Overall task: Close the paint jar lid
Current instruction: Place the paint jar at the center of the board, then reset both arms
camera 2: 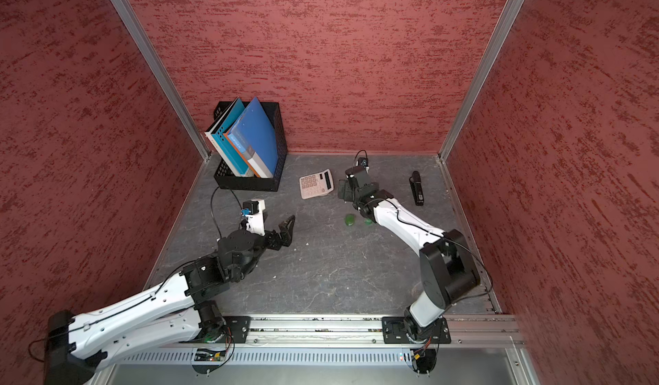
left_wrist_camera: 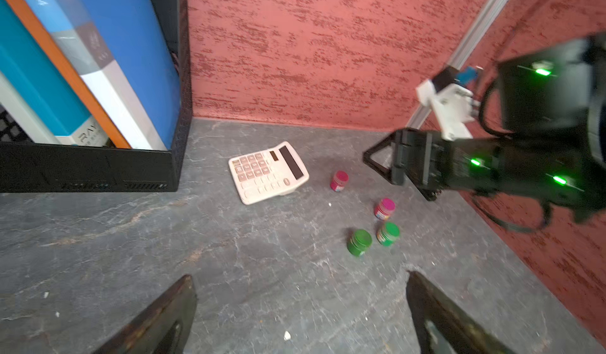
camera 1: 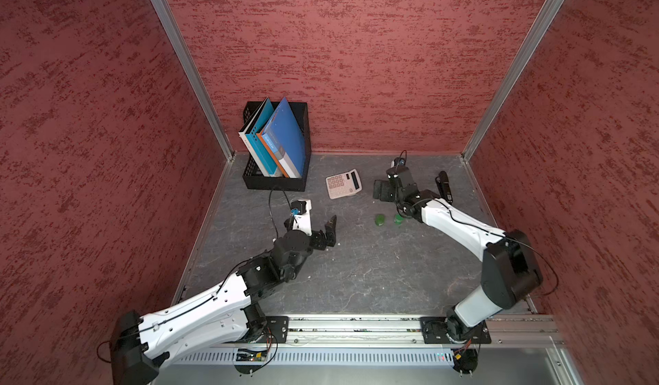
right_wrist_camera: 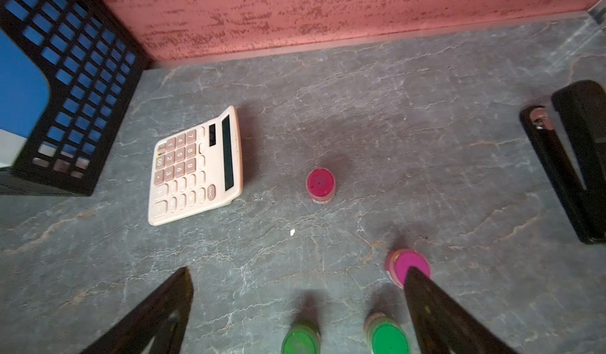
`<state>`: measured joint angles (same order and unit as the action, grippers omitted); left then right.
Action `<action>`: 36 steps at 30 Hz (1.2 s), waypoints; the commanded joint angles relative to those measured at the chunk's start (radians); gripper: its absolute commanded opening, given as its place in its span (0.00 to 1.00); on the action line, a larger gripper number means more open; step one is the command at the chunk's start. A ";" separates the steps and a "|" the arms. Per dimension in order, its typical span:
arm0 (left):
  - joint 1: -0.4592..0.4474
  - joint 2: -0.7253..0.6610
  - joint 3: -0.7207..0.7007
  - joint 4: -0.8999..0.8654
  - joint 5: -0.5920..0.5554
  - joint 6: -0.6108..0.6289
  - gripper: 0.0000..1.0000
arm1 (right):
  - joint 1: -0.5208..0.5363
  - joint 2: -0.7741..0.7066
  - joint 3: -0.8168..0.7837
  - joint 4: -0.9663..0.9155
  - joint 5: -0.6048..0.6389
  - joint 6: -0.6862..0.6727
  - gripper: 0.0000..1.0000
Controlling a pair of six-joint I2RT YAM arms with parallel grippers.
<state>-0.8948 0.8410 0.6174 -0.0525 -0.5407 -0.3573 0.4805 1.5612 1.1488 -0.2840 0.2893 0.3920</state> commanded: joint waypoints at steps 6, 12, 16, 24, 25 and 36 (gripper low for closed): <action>0.234 0.157 0.065 0.041 0.131 0.147 1.00 | -0.003 -0.226 -0.188 0.006 0.098 -0.035 0.99; 0.449 0.258 0.078 0.167 0.154 0.224 1.00 | -0.008 -0.297 -0.270 0.049 0.287 -0.107 0.99; 0.585 0.321 0.053 0.302 0.175 0.280 1.00 | -0.046 -0.331 -0.346 0.167 0.403 -0.175 0.99; 0.734 0.539 0.006 0.517 0.197 0.353 1.00 | -0.179 -0.398 -0.592 0.648 0.368 -0.315 0.99; 0.743 0.558 -0.006 0.556 0.198 0.353 1.00 | -0.188 -0.388 -0.598 0.665 0.361 -0.319 0.99; 0.894 0.557 -0.050 0.658 0.398 0.336 1.00 | -0.281 -0.203 -0.654 0.881 0.280 -0.392 0.99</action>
<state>-0.0330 1.4139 0.5831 0.5396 -0.2413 -0.0086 0.2253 1.3369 0.5278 0.4366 0.5949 0.0551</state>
